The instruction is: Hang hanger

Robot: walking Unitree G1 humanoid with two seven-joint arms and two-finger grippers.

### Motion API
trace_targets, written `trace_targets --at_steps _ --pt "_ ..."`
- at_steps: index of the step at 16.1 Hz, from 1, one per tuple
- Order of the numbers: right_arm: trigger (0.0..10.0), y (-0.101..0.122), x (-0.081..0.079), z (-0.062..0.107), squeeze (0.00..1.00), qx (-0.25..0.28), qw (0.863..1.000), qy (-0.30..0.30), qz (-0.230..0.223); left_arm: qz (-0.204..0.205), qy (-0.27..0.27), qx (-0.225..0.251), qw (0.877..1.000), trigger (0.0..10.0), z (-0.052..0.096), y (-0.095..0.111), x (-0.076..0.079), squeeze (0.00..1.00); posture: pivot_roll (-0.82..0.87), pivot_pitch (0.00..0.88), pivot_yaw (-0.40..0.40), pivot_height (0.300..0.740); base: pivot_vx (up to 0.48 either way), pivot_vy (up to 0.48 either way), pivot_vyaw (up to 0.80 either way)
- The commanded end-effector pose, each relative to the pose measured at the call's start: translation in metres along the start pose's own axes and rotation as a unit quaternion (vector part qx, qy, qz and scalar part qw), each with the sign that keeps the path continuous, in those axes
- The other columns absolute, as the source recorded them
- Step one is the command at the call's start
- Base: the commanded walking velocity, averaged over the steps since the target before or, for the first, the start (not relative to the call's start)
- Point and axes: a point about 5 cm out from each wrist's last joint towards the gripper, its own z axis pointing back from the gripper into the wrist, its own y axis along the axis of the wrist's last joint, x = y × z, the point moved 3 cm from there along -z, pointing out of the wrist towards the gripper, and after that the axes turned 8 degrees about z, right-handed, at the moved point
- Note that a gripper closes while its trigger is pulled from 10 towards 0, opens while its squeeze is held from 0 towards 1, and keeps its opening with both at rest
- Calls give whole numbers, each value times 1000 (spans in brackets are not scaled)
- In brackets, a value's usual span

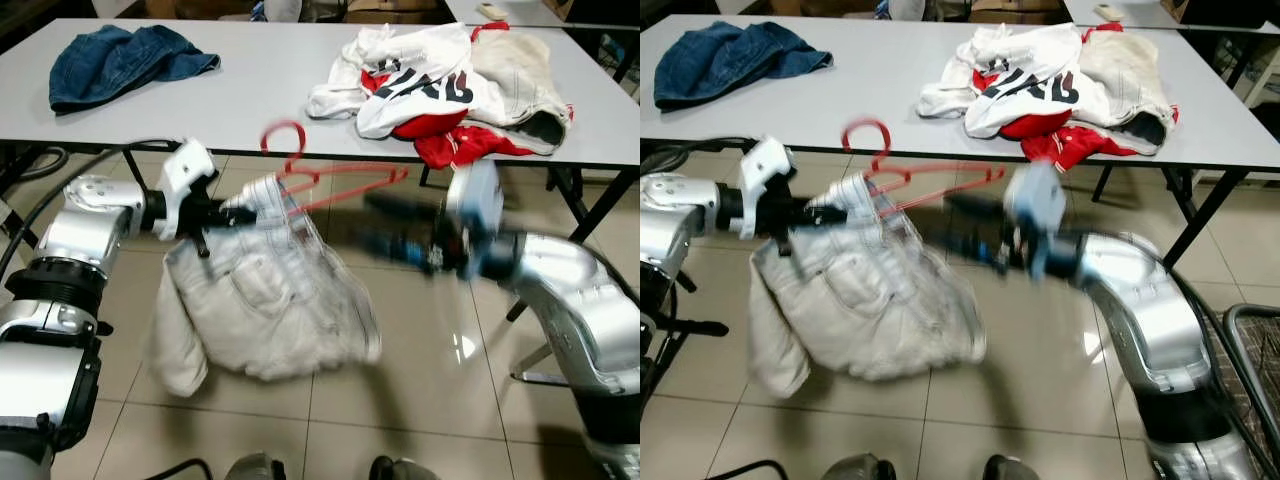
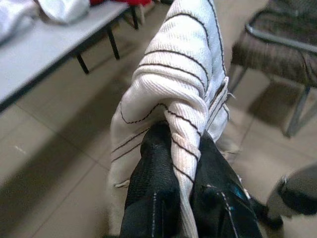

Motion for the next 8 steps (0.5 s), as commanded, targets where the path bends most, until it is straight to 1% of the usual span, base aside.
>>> trace_targets --at_steps 1,2,3,4,5,6,8 --pt "10000 -14 -27 -6 1000 -24 997 62 -27 -25 -8 57 998 0 8 29 3 0 -62 90 53 740 0 0 0" --pt "10000 -14 -27 -6 1000 -24 997 62 -27 -25 -8 57 998 0 8 29 3 0 -62 90 53 740 0 0 0" --pt "10000 -23 -33 -7 1000 -36 996 68 -36 -27 -12 64 997 0 10 33 4 0 -62 90 53 740 0 0 0" --pt "10000 -34 -31 -10 1000 -52 997 48 -41 -33 -19 69 997 0 13 39 6 0 -52 96 54 740 0 0 0" --pt "10000 -49 -22 -12 1000 -73 996 3 -43 -43 -36 75 996 0 19 47 10 0 -40 98 60 740 0 0 0" --pt "10000 -75 -1 -8 1000 -111 989 -88 -45 -59 -62 74 994 0 30 59 17 0 -34 98 57 740 0 0 0" --pt "10000 -87 11 3 1000 -123 981 -142 -52 -71 -66 74 993 0 36 65 19 0 -32 99 59 740 0 0 0"
